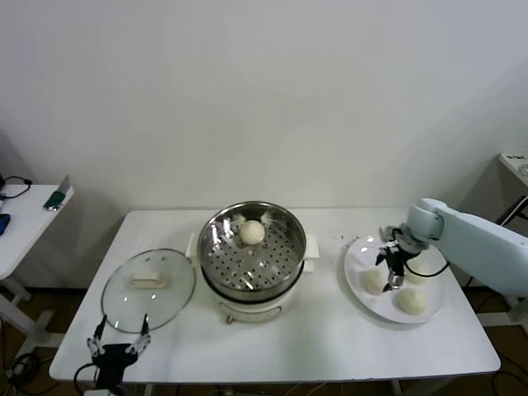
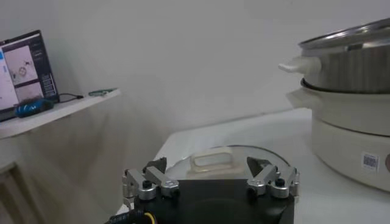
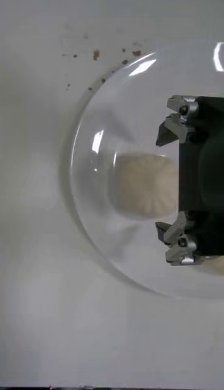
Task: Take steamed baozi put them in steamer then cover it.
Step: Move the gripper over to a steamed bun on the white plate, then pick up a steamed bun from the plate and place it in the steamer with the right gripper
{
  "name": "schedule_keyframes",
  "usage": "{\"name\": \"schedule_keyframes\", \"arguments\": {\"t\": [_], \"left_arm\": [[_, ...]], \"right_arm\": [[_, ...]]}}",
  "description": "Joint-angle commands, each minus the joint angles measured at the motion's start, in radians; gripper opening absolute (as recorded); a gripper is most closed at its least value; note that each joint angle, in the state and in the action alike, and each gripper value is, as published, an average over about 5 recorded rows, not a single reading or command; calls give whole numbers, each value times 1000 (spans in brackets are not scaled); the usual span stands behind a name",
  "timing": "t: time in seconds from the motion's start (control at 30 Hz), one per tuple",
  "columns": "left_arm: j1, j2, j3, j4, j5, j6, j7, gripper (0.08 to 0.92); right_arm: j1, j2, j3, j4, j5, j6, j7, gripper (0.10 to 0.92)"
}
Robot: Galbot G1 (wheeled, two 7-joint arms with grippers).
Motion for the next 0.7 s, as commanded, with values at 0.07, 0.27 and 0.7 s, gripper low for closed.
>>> {"name": "schedule_keyframes", "arguments": {"t": [0.07,0.27,0.7], "left_arm": [[-1,0,-2,10,0,-2,-2,823],[4,1,-1,13,0,-5,-5,823],[14,-7,1,0,3,-7,-5,823]], "right_arm": [[-46,29,30,-29,-22,-4,2,821],[-36,33,25,-48,-22,5,-3,774],[148,24,-91,-8,93,-6,8,696]]}}
